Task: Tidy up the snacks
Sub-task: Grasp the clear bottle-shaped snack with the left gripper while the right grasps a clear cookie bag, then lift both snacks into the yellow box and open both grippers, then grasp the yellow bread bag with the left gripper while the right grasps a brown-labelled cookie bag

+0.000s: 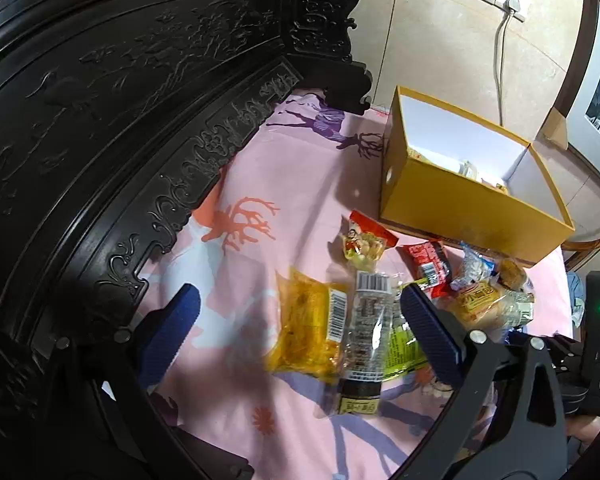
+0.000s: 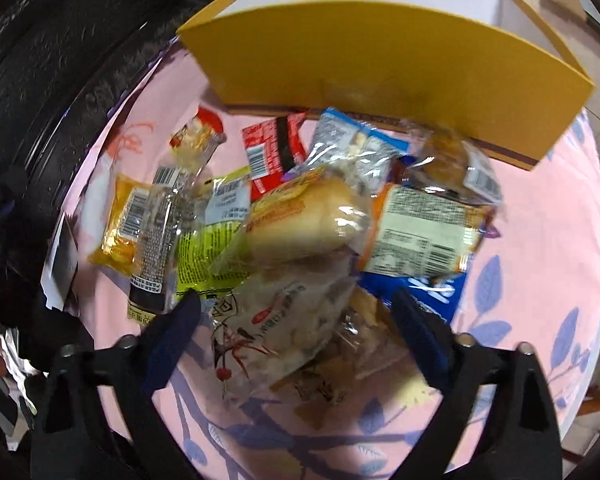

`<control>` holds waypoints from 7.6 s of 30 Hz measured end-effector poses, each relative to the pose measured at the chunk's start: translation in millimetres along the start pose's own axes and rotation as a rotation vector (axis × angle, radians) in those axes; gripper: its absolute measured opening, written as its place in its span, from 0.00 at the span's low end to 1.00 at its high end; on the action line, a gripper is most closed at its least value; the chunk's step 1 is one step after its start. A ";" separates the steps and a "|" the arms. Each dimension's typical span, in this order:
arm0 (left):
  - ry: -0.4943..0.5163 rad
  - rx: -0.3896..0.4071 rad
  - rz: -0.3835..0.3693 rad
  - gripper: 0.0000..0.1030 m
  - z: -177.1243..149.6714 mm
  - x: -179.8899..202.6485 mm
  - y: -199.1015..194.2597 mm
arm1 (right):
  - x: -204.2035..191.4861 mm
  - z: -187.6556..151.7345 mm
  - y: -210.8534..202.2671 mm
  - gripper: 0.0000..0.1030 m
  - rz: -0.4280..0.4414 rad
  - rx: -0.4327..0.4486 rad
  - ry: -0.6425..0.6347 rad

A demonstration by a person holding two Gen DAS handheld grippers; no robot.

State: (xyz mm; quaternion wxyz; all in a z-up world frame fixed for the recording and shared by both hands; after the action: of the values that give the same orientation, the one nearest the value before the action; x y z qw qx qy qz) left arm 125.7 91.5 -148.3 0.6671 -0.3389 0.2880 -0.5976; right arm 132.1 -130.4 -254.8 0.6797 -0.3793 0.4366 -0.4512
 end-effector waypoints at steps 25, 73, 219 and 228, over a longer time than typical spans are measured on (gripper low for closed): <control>0.190 -0.195 -0.037 0.98 -57.5 50.7 72.2 | 65.0 -36.2 -87.9 0.13 0.152 0.188 0.229; 0.121 -0.099 -0.250 0.29 -46.6 60.7 25.7 | 70.1 -29.2 -115.9 0.13 0.194 0.265 0.267; 0.139 -0.299 -0.035 0.98 -44.6 34.2 115.9 | 25.9 -86.2 15.6 0.34 -0.255 -0.079 0.312; 0.096 -0.388 0.016 0.66 -53.1 24.2 136.6 | 9.3 -88.2 18.8 0.35 -0.251 -0.097 0.275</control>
State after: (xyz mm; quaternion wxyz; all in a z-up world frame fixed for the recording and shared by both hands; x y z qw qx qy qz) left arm 168.9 69.4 -288.7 0.5795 -0.4299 0.4319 -0.5411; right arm 56.8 -144.2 -303.5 0.5332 -0.3977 0.4958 -0.5583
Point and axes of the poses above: each gripper's, at about its wrist camera, not at the fingertips, and y roughly the way its jaws point, x to its right, z to its top, the point moved 4 cm from there along y, roughly the way its jaws point, and after that the axes turned 1 degree about y, right-handed, at the moved point
